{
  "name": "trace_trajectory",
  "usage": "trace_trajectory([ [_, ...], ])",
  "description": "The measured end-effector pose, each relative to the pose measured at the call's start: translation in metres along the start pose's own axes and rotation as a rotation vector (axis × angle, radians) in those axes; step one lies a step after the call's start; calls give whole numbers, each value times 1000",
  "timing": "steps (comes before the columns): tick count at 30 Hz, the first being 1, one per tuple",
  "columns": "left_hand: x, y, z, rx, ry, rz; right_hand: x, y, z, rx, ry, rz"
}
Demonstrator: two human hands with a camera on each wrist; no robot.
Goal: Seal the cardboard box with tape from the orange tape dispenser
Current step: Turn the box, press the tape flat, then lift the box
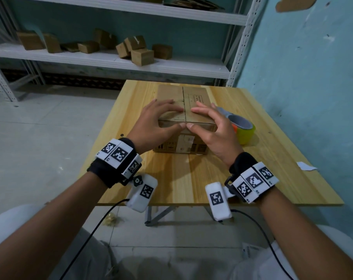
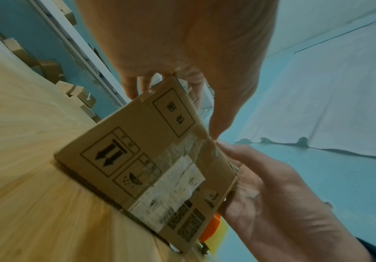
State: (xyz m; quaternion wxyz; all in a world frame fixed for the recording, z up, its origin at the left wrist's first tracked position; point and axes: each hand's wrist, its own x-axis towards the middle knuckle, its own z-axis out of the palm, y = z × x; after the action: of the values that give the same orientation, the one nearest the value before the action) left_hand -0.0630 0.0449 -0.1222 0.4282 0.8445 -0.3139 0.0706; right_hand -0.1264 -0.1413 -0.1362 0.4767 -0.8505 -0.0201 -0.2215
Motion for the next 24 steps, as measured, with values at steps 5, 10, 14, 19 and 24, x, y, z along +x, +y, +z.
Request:
trace_trajectory([
  [5,-1,0,0,4,-4,-9,-1,0,0,-8,1,-10],
  [10,-2,2,-1,-3,3,8,0,1,-1,1,5,-16],
  [14,-2,4,-1,5,9,17,-1,1,0,-5,5,-19],
  [19,-2,2,0,16,1,14,-1,1,1,-13,8,-23],
  [24,-2,1,0,7,1,14,-1,2,1,-16,8,-25],
])
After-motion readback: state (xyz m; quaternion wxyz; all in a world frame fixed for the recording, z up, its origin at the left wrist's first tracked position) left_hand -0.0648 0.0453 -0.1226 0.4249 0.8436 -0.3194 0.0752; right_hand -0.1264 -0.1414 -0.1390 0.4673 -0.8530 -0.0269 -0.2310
